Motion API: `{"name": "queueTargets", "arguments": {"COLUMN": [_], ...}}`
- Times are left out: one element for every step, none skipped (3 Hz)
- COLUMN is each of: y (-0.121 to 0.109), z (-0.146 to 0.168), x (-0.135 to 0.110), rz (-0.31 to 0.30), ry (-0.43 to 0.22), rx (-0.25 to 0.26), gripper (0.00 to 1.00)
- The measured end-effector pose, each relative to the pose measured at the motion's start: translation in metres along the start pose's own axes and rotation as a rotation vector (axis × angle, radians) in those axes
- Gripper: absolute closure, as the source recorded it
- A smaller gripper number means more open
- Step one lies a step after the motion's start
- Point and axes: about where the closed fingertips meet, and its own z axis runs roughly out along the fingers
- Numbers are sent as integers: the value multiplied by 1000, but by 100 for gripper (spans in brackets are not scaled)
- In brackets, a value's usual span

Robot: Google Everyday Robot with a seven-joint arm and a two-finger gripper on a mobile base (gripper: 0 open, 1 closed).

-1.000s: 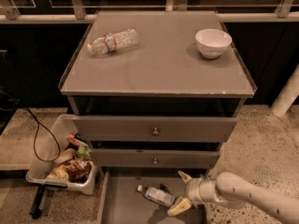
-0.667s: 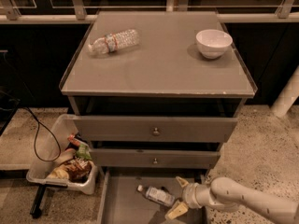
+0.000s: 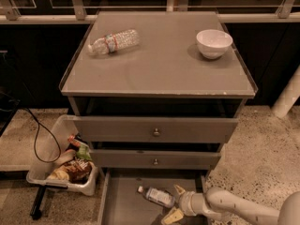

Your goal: Pick blue plastic bottle from bottom drawer and place on counter

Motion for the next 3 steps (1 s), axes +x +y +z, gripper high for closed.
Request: {"name": "queueTargets", "arguments": {"y": [-7,-18,-29], "z": [20,45,65], "x": [11,25,34], "rz": [-3,-32,-62], "ry": [-12,7,26], "rx": [18,39,51], "gripper": [0,0,0]}}
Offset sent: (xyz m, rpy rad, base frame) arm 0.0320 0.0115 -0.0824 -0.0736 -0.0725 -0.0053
